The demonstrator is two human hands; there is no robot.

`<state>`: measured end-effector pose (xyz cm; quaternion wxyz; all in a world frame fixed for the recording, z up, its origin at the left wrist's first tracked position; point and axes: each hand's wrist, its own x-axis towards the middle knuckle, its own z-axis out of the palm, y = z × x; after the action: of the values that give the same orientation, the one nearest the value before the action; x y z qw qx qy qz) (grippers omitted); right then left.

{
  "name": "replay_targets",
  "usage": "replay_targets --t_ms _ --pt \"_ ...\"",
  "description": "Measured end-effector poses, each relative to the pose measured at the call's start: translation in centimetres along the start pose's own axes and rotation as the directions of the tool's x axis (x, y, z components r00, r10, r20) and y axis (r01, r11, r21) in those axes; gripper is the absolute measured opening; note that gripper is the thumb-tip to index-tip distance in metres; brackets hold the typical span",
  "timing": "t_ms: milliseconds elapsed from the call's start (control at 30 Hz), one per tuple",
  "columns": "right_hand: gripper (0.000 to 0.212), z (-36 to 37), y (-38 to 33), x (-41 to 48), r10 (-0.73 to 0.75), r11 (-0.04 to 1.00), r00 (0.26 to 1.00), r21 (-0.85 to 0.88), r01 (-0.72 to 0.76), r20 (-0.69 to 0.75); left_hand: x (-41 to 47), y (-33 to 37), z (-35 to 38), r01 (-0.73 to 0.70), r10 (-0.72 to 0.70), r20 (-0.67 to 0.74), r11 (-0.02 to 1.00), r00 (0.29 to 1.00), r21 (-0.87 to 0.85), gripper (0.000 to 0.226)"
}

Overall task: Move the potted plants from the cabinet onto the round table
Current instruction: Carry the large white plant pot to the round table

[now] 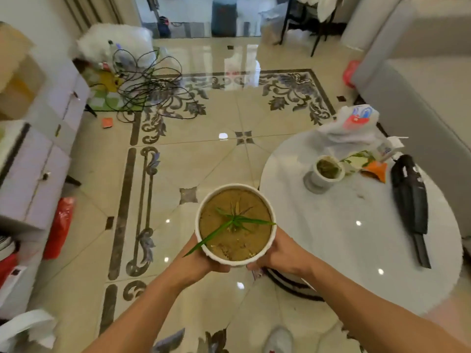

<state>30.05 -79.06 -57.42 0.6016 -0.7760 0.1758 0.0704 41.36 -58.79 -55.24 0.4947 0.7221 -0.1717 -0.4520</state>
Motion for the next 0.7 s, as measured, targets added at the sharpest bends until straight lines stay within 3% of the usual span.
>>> replay_targets --t_ms 267,467,600,700 --pt "0.108 -12.6 8.5 -6.1 0.124 0.989 0.964 0.107 -0.102 -0.236 10.5 4.2 13.5 -0.060 0.033 0.225 0.992 0.974 0.115 0.078" --pt "0.115 -18.6 14.1 -8.0 0.146 0.987 0.938 0.112 -0.116 -0.314 16.8 2.8 21.1 -0.004 -0.021 0.253 0.995 0.967 0.097 0.083" --pt "0.115 -21.4 17.7 -8.4 0.142 0.989 0.934 0.081 -0.122 -0.329 19.1 1.6 25.2 0.003 -0.020 0.259 0.998 0.966 0.065 0.055" --pt "0.105 -23.0 19.8 -8.4 0.130 0.991 0.949 0.049 -0.121 -0.289 20.0 0.7 27.0 0.015 -0.031 0.258 0.998 0.966 0.064 0.047"
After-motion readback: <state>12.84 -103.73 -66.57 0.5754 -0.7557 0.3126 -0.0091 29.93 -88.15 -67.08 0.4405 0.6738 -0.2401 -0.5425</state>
